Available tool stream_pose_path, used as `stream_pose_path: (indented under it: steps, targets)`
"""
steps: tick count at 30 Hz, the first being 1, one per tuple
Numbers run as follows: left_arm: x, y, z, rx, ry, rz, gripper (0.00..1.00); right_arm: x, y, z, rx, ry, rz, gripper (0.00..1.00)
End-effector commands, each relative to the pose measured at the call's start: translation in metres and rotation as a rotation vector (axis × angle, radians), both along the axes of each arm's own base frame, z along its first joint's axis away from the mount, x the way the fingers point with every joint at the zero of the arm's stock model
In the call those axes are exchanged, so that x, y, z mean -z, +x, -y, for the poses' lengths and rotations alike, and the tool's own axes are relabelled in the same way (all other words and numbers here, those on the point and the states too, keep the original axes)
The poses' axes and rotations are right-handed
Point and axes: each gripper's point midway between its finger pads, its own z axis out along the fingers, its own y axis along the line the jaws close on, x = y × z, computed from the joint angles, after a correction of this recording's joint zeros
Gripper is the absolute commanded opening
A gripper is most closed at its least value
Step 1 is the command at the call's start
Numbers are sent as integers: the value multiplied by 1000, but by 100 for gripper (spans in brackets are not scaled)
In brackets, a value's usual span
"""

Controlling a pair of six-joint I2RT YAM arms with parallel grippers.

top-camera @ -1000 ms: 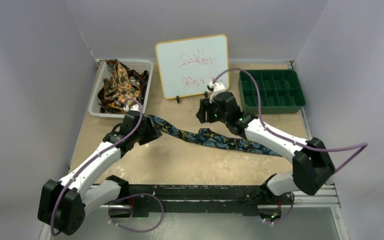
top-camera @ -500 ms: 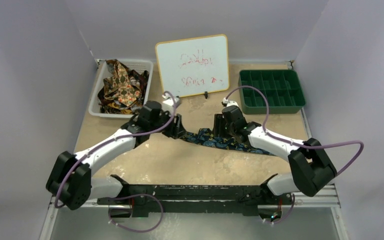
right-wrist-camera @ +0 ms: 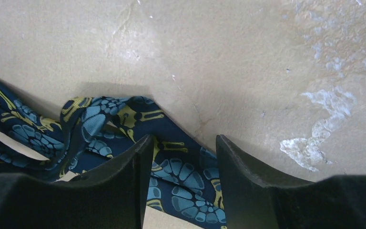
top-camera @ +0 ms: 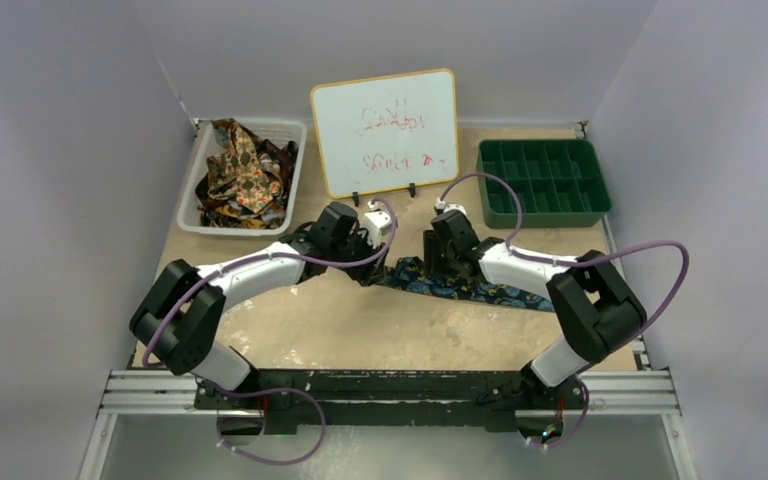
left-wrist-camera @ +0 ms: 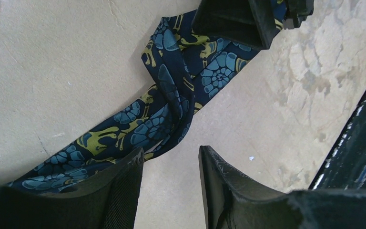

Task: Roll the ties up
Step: Flatten out the tie at the center of the board.

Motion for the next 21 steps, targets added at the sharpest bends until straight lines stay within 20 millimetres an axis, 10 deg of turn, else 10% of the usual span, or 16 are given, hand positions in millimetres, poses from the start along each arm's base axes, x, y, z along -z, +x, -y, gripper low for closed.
stream_pose_path:
  steps: [1,13,21]
  targets:
    - [-6,9,5,65,12,86,44,6,5,8,7,-79,-1,53]
    - [-1,-14,8,169,-12,52,42,-6,-11,-16,-126,-8,-36,61]
    - [17,-7,0,168,81,53,39,5,-11,-10,-88,-34,-47,37]
